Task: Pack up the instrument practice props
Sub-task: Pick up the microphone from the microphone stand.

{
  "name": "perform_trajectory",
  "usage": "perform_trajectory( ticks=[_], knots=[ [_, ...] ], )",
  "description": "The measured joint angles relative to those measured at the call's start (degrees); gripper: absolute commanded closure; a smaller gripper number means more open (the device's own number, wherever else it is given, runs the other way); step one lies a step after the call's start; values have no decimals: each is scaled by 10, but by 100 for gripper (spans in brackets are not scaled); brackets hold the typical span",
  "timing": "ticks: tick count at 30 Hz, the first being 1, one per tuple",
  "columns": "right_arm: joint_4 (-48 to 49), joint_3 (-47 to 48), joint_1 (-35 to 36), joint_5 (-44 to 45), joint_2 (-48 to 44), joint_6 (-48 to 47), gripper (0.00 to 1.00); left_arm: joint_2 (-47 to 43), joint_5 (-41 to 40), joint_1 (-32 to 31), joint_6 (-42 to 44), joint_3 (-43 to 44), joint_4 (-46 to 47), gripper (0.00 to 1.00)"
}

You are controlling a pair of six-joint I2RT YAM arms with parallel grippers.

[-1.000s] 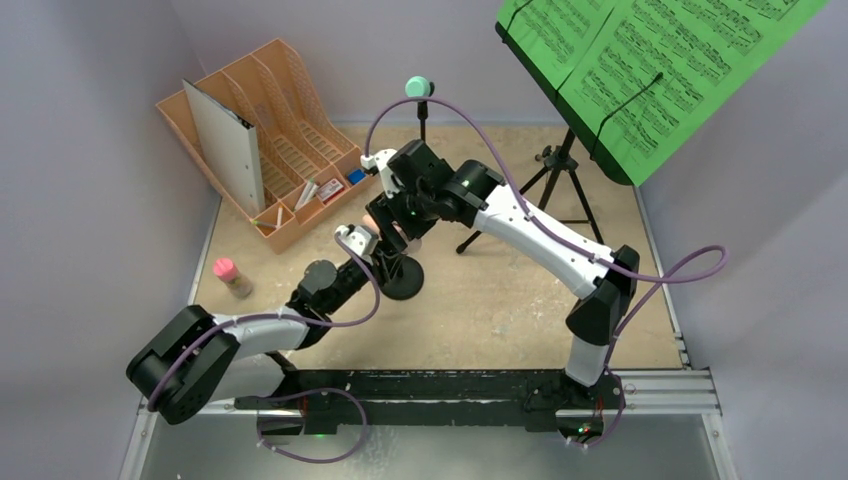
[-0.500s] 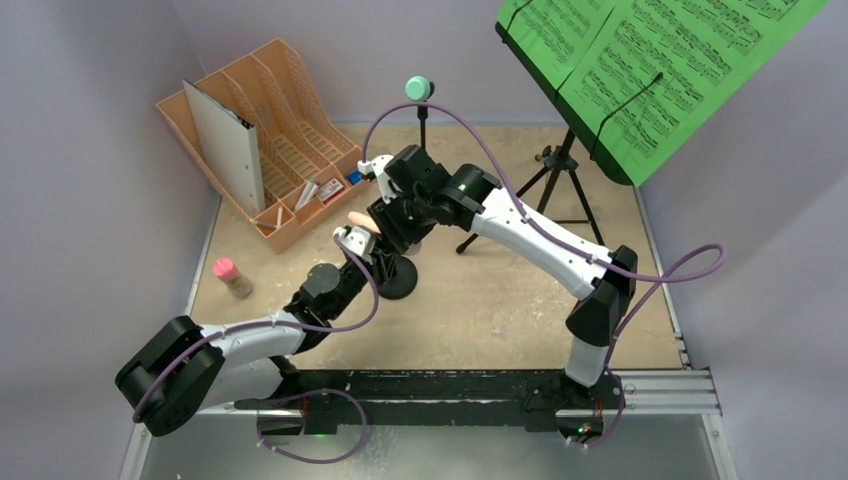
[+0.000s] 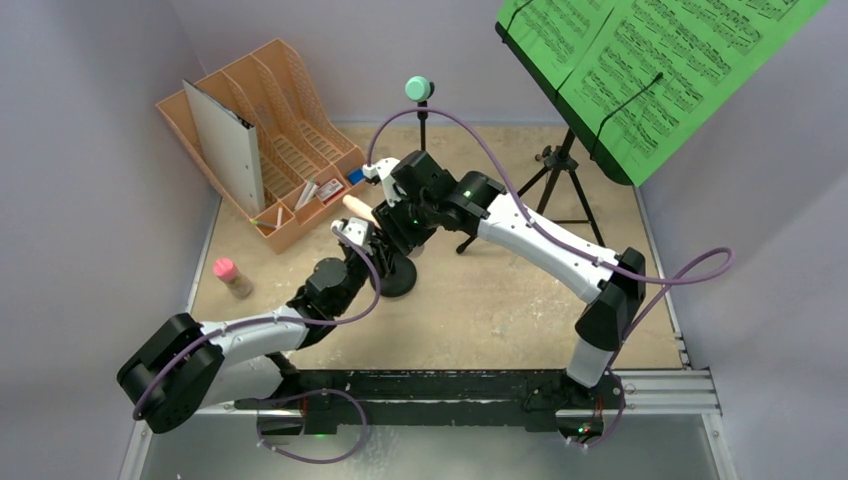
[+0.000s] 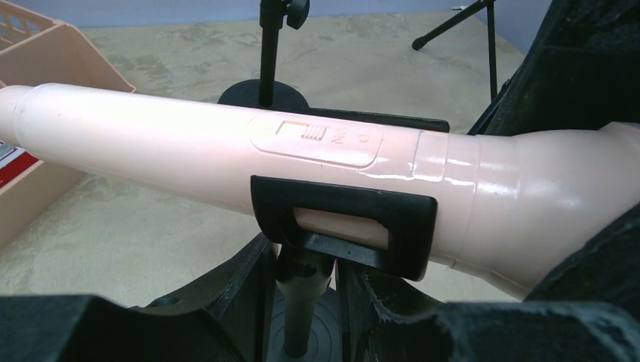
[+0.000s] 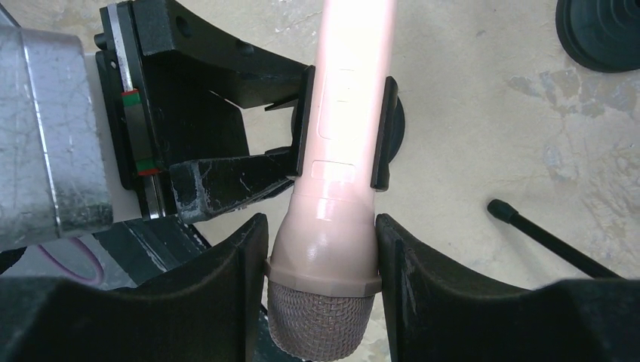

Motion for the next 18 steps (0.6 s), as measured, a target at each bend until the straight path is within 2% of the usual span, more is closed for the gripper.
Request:
perform_trajectory(
  ticks=[18],
  knots=[
    [51, -78, -1, -3, -40, -21, 100, 3, 16, 21, -44, 3, -15, 100]
  ],
)
